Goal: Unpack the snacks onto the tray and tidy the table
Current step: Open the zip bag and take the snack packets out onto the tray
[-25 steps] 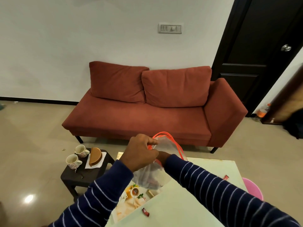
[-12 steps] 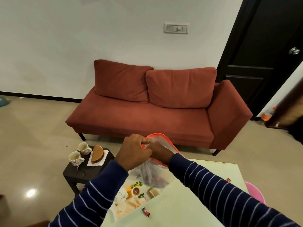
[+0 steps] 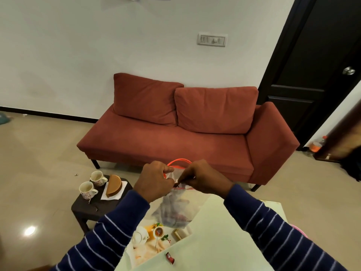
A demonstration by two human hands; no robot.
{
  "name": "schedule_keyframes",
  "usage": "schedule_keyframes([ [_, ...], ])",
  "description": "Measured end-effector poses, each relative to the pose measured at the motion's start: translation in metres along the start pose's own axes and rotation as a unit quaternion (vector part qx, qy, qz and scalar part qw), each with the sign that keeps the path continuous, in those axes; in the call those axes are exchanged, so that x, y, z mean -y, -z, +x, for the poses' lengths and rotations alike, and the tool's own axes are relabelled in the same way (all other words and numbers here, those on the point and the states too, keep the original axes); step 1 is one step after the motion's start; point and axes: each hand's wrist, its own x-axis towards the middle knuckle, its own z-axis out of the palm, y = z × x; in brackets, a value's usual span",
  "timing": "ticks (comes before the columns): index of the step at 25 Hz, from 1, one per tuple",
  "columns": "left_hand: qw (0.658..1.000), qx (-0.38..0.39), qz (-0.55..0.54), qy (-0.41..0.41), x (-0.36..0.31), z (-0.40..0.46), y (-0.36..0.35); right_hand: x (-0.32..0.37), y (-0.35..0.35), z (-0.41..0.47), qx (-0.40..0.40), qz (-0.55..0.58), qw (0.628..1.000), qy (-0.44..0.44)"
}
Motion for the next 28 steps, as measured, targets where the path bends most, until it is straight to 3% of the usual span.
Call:
schedule_keyframes([
  [4, 1.0, -0.002, -0.002, 0.006, 0.006, -0.001, 0.0, -0.004, 0.042, -0.015, -0.117, 0.053, 0.989, 0.07],
  [8, 0.999, -0.003, -0.016, 0.03, 0.014, 0.0, -0.002, -0.006, 0.067, -0.029, -0.185, 0.263, 0.941, 0.107],
  [12, 0.996, 0.0, -0.073, 0.051, 0.011, -0.001, -0.006, -0.004, 0.043, -0.027, -0.2, 0.504, 0.838, 0.058],
  [19, 0.978, -0.001, -0.183, 0.104, 0.016, -0.01, -0.013, 0.013, 0.0, -0.018, -0.196, 0.542, 0.815, -0.059],
  [23, 0.966, -0.037, -0.209, 0.148, 0.025, -0.009, -0.012, 0.023, -0.008, -0.017, -0.089, 0.684, 0.708, -0.149],
  [24, 0.966, -0.043, -0.205, 0.153, 0.028, -0.008, -0.012, 0.025, -0.01, -0.018, -0.072, 0.692, 0.703, -0.149],
  [28, 0.977, -0.056, -0.145, 0.146, 0.042, -0.007, -0.017, 0.021, -0.024, -0.008, -0.116, 0.599, 0.776, -0.16],
])
